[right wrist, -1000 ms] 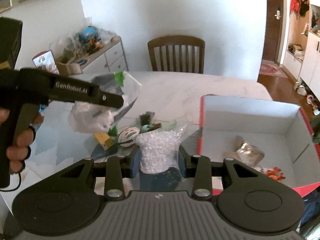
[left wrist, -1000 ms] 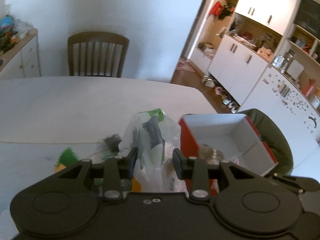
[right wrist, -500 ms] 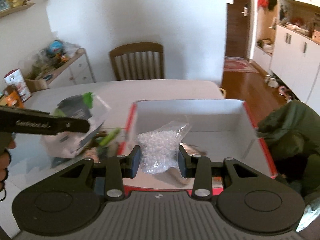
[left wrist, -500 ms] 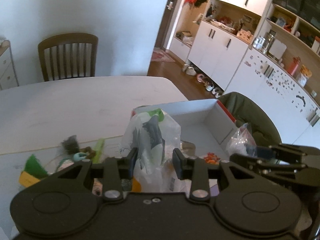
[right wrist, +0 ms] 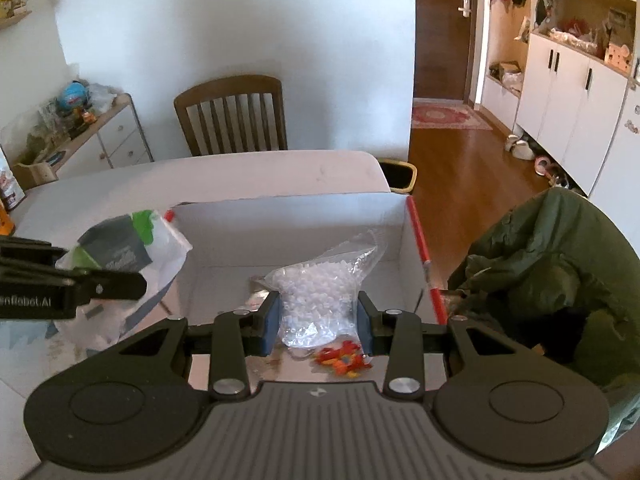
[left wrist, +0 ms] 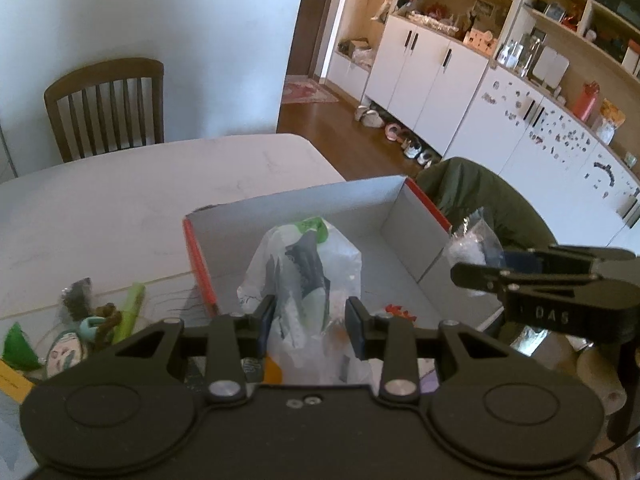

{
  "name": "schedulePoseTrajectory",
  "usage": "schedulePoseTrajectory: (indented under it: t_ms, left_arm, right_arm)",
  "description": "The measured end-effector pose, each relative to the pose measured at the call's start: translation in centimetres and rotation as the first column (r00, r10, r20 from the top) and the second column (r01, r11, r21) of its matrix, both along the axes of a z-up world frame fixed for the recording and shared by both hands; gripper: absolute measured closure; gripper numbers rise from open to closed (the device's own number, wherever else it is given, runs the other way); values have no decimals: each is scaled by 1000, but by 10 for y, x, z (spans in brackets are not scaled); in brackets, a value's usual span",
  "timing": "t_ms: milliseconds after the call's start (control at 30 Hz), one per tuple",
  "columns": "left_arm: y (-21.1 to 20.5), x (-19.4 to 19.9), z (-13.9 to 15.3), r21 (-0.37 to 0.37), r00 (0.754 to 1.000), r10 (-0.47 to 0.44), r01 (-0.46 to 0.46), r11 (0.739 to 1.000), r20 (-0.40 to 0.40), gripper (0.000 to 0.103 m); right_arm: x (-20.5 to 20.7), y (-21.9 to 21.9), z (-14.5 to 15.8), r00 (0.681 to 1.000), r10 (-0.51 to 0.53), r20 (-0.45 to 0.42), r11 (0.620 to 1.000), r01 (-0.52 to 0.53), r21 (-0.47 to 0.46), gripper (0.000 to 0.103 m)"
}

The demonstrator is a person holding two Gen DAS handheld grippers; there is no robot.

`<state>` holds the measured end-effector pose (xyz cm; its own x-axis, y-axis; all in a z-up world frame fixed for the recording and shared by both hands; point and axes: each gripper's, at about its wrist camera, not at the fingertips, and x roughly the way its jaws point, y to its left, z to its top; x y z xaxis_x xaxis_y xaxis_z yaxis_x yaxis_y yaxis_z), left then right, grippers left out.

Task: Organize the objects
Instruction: 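Carry the plastic bag and bead bag over the red shoebox with both tools, then open both tools to release the plastic bag and bead bag into the box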

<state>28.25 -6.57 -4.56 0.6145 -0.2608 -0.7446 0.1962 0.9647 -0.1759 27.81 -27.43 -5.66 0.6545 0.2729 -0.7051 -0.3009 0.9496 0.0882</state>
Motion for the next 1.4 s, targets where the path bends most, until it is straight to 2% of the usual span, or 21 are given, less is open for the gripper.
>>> schedulePoseTrajectory:
  t_ms: [300,633,767,1000,1400]
  left_arm:
    - [-41,16,-23,78,999,-26,29,997,-29,68]
    - [-62,40,-53,154,996,-12,25,988,-84,68]
    - [-65,43,-62,173,995,-6,24,985,-100,68]
    - [-61,46,-74,192,990,4,23,981,-141,70]
    - [-57,44,-81,179,982,12,23,984,-188,65]
  right_arm:
    - [53,-4,-28,997,36,-75,999,-37,-2,65]
    - [88,10,-63,983,96,-157,992,-108,-70,65]
    - [91,20,-75,974,131,-184,982,-153,-111,64]
    - [92,22,-86,959,170,-227,971,-203,-130,64]
    - [92,14,-86,947,190,-260,970,-222,-99,63]
